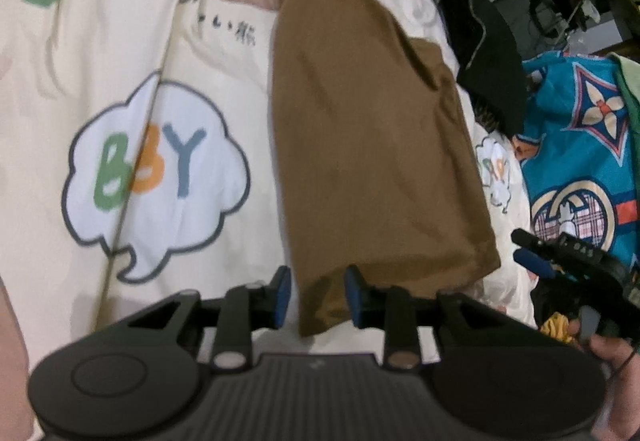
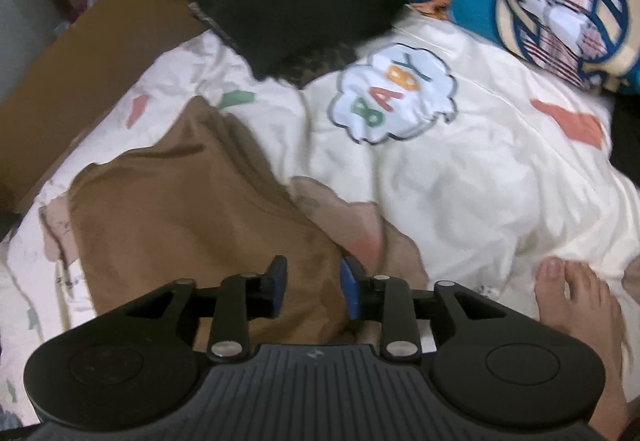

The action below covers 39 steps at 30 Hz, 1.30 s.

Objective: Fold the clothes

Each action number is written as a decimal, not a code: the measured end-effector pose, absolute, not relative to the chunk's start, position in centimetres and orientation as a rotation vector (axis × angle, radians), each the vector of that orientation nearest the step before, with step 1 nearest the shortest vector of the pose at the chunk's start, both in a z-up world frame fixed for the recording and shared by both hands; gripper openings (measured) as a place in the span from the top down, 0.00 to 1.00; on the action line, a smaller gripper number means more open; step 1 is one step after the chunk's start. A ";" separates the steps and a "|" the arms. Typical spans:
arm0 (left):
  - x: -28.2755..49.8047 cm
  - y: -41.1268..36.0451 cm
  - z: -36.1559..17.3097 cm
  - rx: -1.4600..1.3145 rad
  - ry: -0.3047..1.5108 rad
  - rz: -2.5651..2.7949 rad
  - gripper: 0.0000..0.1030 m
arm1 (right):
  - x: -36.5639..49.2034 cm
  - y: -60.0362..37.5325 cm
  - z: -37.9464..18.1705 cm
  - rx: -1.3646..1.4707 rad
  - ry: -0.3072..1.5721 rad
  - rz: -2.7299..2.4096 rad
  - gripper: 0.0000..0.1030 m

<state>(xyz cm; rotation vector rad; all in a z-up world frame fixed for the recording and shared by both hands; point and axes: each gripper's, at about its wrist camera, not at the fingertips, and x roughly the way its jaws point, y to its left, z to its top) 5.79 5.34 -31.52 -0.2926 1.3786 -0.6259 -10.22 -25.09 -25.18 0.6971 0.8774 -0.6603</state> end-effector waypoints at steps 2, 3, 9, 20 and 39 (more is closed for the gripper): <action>6.1 4.6 -31.4 -0.291 1.370 -0.634 0.70 | -9.2 -25.1 -24.4 0.694 0.898 -0.609 0.58; 6.3 4.1 -31.4 -0.289 1.367 -0.640 0.70 | -8.8 -25.1 -24.0 0.693 0.899 -0.589 0.58; 6.3 1.1 -32.9 -0.267 1.373 -0.681 0.74 | -6.8 -24.8 -23.4 0.644 0.890 -0.513 0.54; 6.3 1.1 -36.5 -0.292 1.396 -0.649 0.88 | -7.4 -25.9 -29.4 0.626 0.989 -0.576 0.55; 4.4 2.8 -38.0 -0.350 1.455 -0.700 0.98 | -7.7 -26.5 -30.7 0.574 1.069 -0.577 0.56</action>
